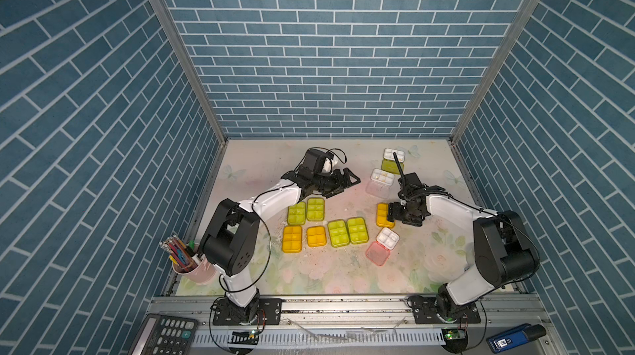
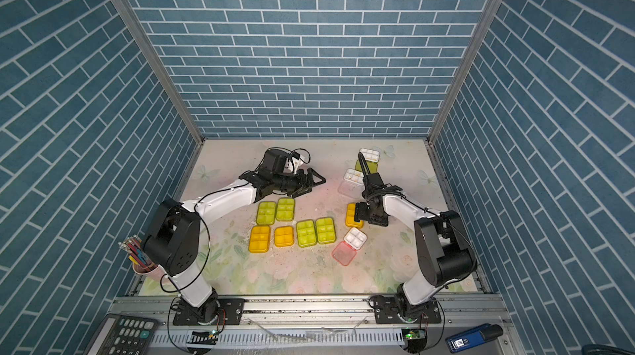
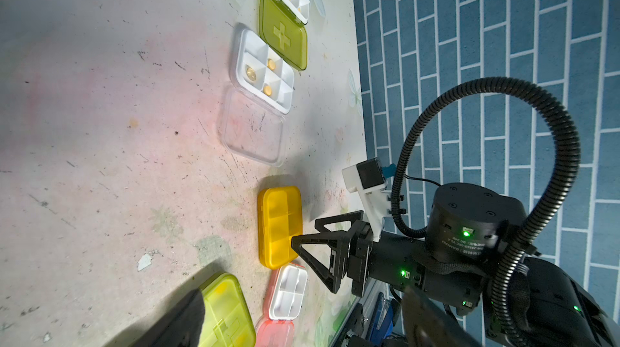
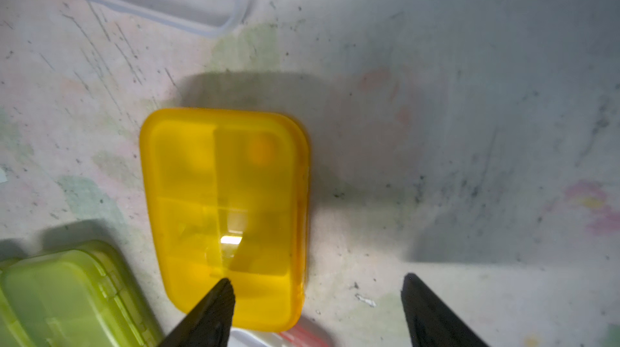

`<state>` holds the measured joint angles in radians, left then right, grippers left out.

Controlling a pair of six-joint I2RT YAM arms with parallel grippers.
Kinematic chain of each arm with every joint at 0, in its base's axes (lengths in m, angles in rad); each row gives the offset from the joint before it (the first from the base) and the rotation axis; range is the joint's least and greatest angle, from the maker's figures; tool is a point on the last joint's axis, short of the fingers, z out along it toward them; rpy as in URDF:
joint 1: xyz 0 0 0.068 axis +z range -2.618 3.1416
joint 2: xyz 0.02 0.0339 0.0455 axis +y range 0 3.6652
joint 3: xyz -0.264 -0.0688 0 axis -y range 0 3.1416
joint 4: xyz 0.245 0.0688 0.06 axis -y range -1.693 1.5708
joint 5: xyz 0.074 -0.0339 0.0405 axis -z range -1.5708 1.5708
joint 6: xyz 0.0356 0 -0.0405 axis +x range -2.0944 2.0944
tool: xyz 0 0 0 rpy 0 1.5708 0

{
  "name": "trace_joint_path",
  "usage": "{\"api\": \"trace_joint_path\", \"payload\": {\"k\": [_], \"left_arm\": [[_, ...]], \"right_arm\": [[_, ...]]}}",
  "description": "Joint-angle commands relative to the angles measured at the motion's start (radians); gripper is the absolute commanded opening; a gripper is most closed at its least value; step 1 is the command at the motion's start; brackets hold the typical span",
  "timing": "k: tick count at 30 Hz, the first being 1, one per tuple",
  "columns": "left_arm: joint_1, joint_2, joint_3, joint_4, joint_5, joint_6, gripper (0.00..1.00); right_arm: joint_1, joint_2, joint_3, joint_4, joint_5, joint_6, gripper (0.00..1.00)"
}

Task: Close pillboxes
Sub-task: Close the lid on the pillbox, then pick up the pillbox at the center of the board.

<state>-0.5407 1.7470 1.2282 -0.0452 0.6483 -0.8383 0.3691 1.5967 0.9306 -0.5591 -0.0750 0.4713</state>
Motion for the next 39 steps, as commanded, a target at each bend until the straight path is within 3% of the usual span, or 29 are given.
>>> {"api": "trace_joint_path", "payload": {"k": [1, 11, 16, 21, 26, 33, 39], "left_arm": [[0.008, 0.023, -0.012, 0.015, -0.001, 0.007, 0.93], [0.015, 0.024, -0.011, 0.008, -0.002, 0.014, 0.93], [0.017, 0.023, -0.006, 0.001, -0.006, 0.025, 0.93], [0.020, 0.022, -0.006, -0.005, -0.010, 0.033, 0.93], [0.024, 0.019, -0.004, -0.007, -0.012, 0.035, 0.93], [0.030, 0.020, -0.003, -0.010, -0.014, 0.040, 0.93], [0.053, 0.009, -0.005, -0.010, -0.020, 0.042, 0.93]], "right_arm": [[0.017, 0.049, -0.006, -0.023, 0.040, -0.011, 0.79], [0.076, 0.098, 0.073, 0.044, -0.007, 0.040, 0.87], [0.108, 0.144, 0.102, 0.036, 0.057, 0.059, 0.88], [0.139, 0.169, 0.133, 0.013, 0.169, 0.075, 0.74], [0.149, 0.121, 0.111, 0.043, 0.172, 0.090, 0.62], [0.165, 0.040, 0.106, 0.061, 0.137, 0.102, 0.60], [0.209, 0.076, 0.185, 0.049, 0.114, 0.110, 0.60]]}}
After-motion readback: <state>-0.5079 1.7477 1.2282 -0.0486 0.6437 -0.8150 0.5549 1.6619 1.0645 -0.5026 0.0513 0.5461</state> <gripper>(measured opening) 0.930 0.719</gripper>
